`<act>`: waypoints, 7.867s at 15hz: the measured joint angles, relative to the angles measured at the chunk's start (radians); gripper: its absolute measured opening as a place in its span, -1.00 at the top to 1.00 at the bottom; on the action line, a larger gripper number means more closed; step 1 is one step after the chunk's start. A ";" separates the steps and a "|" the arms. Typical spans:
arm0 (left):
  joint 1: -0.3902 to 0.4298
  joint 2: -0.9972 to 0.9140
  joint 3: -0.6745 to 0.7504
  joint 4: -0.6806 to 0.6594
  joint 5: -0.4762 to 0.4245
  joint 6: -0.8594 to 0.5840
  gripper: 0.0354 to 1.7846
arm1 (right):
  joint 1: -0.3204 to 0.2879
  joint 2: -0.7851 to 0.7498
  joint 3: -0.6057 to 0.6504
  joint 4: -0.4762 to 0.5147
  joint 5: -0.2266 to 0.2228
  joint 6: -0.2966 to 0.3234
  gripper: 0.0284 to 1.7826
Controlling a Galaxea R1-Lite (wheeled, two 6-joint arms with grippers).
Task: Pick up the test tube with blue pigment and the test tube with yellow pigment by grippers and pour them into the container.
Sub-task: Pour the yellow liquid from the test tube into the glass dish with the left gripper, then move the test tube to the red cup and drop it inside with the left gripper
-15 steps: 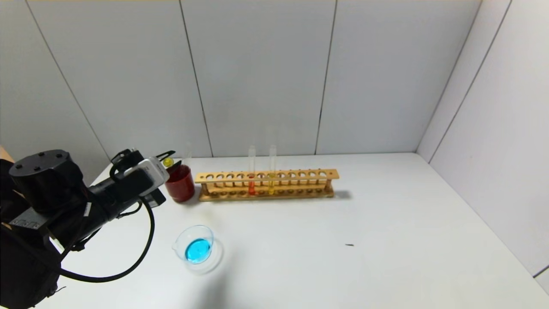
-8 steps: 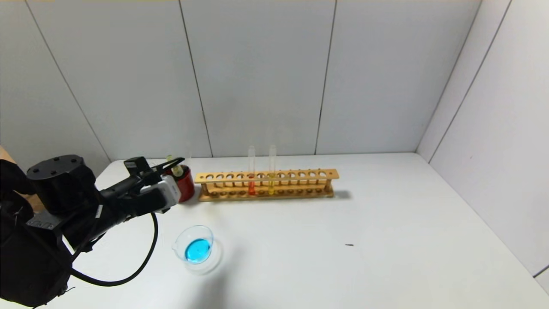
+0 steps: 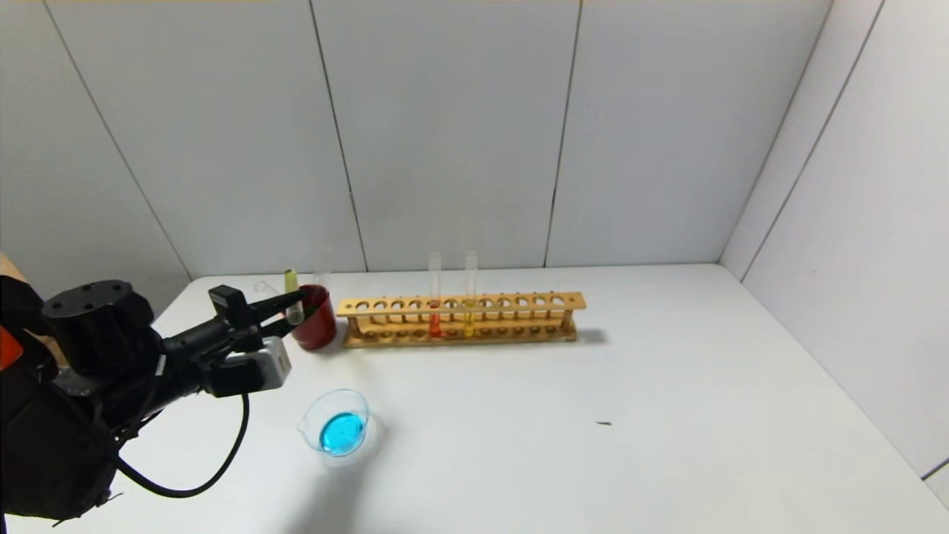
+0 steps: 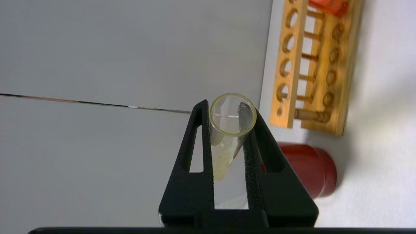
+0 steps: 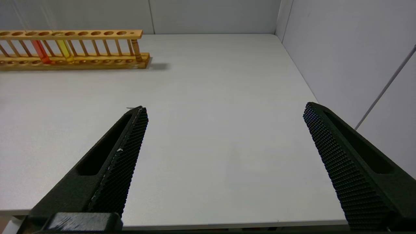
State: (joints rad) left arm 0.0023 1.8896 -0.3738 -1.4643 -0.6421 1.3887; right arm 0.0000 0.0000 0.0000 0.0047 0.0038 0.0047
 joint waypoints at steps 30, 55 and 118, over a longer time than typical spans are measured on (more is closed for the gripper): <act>-0.034 0.104 0.049 -0.001 -0.008 0.384 0.68 | 0.000 0.000 0.000 0.000 0.000 0.000 -0.96; -0.061 0.177 0.032 -0.057 0.032 0.570 0.68 | 0.000 0.000 0.000 0.000 0.000 0.000 -0.96; -0.247 -0.168 -0.126 0.105 0.779 0.155 0.68 | 0.000 0.000 0.000 0.000 0.000 0.000 -0.96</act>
State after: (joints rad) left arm -0.2447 1.7213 -0.5002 -1.3594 0.1366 1.5436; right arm 0.0000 0.0000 0.0000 0.0047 0.0043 0.0047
